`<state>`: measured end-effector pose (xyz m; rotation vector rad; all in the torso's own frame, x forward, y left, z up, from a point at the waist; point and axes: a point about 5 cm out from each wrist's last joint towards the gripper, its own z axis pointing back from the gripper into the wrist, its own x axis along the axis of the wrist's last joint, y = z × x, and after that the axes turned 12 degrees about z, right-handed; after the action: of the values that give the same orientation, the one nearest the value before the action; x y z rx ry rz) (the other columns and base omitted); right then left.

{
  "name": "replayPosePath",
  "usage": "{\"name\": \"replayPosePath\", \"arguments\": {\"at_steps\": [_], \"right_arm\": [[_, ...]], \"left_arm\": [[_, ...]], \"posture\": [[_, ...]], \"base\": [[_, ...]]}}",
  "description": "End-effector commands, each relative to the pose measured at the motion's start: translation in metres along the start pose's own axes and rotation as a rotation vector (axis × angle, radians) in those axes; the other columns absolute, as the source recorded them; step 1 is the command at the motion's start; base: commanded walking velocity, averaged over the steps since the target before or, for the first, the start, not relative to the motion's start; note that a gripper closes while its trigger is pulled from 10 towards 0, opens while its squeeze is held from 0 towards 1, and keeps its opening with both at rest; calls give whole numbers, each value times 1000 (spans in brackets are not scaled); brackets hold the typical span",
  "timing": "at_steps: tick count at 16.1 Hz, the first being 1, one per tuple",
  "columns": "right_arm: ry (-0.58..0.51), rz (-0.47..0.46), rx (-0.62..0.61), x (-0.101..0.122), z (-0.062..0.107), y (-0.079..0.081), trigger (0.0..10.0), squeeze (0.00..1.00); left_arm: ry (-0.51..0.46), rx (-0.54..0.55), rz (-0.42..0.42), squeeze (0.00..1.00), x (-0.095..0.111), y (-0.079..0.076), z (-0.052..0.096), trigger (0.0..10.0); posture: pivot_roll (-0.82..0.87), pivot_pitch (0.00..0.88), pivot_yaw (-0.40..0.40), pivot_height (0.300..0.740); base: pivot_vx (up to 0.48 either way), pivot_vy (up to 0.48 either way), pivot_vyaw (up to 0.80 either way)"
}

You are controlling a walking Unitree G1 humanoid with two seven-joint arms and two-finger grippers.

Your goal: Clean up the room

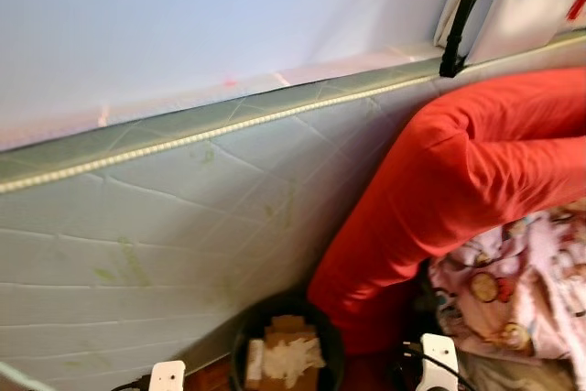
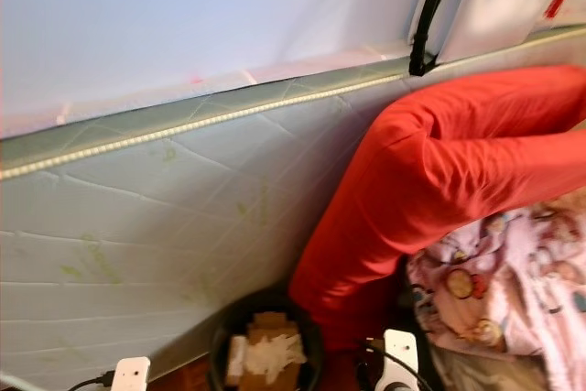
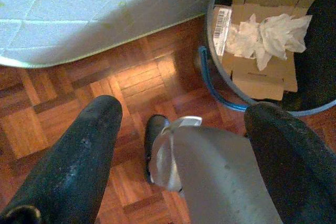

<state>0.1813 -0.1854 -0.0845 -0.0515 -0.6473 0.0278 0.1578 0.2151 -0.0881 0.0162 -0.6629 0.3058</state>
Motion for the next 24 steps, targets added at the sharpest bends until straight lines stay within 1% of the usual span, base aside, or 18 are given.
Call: {"name": "replayPosePath", "arguments": {"at_steps": [1,9,14,15,16,18,22,24], "right_arm": [[15,4,-10,-4,1,-4,10000,0],[15,8,-8,-4,1,-3,10000,0],[11,4,-12,-2,1,-5,10000,0],[9,5,-12,-1,0,-5,10000,0],[8,6,-12,-1,0,-5,10000,0],[7,7,-11,0,0,-5,10000,0],[4,7,-10,1,0,-4,10000,0],[3,6,-9,0,0,-4,10000,0]], "left_arm": [[12,-7,-1,0,-4,-2,1,10000],[-3,-9,9,0,1,3,0,10000],[-10,-14,4,0,3,1,0,10000],[-17,-11,-10,0,4,1,0,10000],[-21,-10,-7,0,4,0,-1,10000],[-24,-7,15,0,4,-1,-1,10000],[-26,-14,6,0,6,-3,-1,10000],[-29,-15,5,0,7,-4,-2,10000]], "posture": [[111,0,-82,740],[111,0,-81,740],[113,0,-89,740],[113,0,-90,740],[113,0,-91,740],[116,0,-93,740],[118,0,-89,740],[121,1,-86,740]], "base": [[0,0,-669],[0,0,-664],[0,0,-641],[0,-480,-638],[0,-480,-638],[0,0,-634],[0,0,-639],[0,0,-206]]}}
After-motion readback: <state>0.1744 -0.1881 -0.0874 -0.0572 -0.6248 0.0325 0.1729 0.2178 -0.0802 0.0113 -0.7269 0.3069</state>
